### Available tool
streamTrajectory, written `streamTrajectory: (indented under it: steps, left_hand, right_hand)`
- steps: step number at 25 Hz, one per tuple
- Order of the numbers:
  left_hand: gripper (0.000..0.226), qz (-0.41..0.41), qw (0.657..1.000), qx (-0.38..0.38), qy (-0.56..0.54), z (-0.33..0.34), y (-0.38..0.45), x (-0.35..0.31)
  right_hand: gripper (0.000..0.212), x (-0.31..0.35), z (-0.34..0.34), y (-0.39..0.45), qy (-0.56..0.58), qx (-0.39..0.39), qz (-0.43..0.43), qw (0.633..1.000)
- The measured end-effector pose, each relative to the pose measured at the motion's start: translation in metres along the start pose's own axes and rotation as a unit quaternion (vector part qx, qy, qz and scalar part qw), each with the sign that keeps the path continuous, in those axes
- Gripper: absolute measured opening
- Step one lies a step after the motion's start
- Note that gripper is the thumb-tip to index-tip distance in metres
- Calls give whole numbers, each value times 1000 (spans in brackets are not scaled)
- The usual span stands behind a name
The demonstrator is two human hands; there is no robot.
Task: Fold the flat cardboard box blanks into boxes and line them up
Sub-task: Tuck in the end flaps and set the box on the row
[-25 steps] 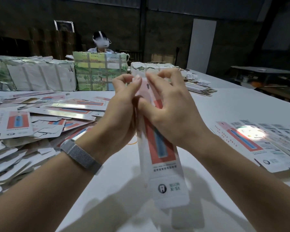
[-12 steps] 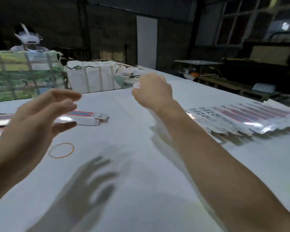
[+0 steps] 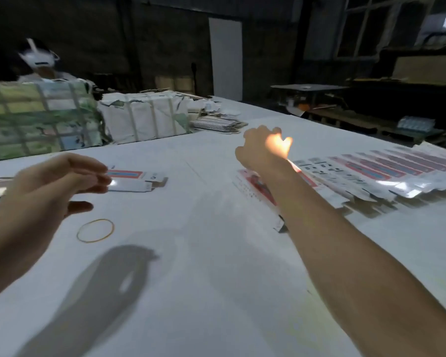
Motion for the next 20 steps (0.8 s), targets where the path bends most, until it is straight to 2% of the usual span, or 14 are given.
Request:
streamTrajectory:
  steps: [2, 4, 6, 7, 9, 10, 13, 18, 20]
  left_hand:
    - [25, 23, 996, 16, 82, 2, -8, -7]
    - [36, 22, 963, 41, 267, -5, -3, 10]
    - [56, -23, 873, 64, 483, -13, 4, 31]
    - [64, -57, 827, 71, 555, -19, 5, 45]
    - [63, -117, 765, 61, 630, -33, 0, 65]
    - [58, -146, 748, 54, 646, -38, -1, 72]
    - [45, -205, 716, 50, 666, -49, -5, 78]
    - [25, -104, 714, -32, 692, -49, -6, 69]
    - [21, -91, 711, -64, 694, -50, -5, 66]
  right_hand:
    - [32, 31, -6, -10, 73, -14, -66, 995]
    - [28, 70, -3, -32, 158, 14, -146, 977]
    - [26, 100, 3, -63, 215, 64, -217, 950]
    - [26, 114, 7, -80, 232, 89, -252, 935]
    - [29, 131, 14, -105, 248, 122, -298, 914]
    - [28, 134, 17, -112, 251, 131, -308, 908]
    - [18, 135, 26, -120, 247, 146, -321, 903]
    - [14, 135, 33, -124, 247, 148, -326, 901]
    - [14, 135, 34, -125, 251, 151, -325, 899]
Point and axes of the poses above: each hand's wrist, its own y-axis towards the middle knuckle, its own z-axis out of the palm, x = y × z, the point moved 1 cm from there along y, towards the middle knuckle, and after that the axes turned 15 degrees about y, right-handed, at the moved point
